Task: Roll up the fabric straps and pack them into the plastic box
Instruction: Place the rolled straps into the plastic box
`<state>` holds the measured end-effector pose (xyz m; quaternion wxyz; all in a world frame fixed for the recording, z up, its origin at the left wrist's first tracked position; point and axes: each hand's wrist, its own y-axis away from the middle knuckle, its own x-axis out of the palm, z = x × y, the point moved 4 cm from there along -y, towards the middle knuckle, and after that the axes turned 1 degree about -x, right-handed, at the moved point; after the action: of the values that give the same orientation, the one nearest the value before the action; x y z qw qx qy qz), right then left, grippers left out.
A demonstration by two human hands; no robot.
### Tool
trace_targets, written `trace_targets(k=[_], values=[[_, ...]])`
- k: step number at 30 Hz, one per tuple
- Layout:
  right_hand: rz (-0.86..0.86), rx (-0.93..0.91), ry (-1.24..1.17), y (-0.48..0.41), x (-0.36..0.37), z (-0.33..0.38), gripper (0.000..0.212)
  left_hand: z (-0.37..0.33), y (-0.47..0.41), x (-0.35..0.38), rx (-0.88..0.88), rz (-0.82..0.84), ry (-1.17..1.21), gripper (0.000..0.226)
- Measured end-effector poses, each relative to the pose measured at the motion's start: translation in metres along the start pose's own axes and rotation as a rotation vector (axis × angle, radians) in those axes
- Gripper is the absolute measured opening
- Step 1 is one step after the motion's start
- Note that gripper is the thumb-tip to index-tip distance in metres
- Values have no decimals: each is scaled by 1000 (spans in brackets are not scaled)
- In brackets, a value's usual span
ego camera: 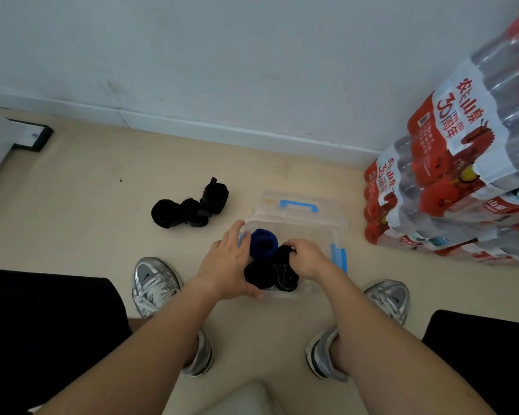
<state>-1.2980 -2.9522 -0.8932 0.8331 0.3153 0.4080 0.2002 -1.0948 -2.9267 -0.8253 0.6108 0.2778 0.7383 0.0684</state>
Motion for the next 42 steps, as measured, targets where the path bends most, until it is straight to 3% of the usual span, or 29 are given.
trace_targets(k=[5, 10, 14, 15, 19, 23, 27, 35, 38, 42], values=[[65, -22, -66, 0, 0, -7, 41, 1, 2, 2, 10, 10, -7, 117], [99, -32, 196, 5, 12, 6, 41, 1, 2, 6, 26, 21, 2, 105], [-56, 1, 321, 15, 6, 17, 16, 4, 8, 5, 41, 10, 87, 100], [-128, 2, 354, 19, 2, 19, 10, 4, 10, 2, 30, -25, 133, 90], [-337, -83, 455, 39, -13, 40, 26, 14, 11, -11, -44, -330, 274, 34], [-260, -238, 258, 46, -12, 60, 22, 42, 6, -13, -255, -429, 336, 13], [-302, -295, 178, 47, -9, 80, 23, 79, -5, -9, -436, -385, 346, 40], [-233, -293, 202, 33, 1, 79, 21, 117, -46, -9, -457, -219, 343, 84], [-237, -300, 209, 27, 2, 78, 20, 124, -57, -6, -451, -202, 312, 84], [-229, -307, 198, 24, 3, 78, 16, 131, -64, -1, -447, -218, 146, 61]])
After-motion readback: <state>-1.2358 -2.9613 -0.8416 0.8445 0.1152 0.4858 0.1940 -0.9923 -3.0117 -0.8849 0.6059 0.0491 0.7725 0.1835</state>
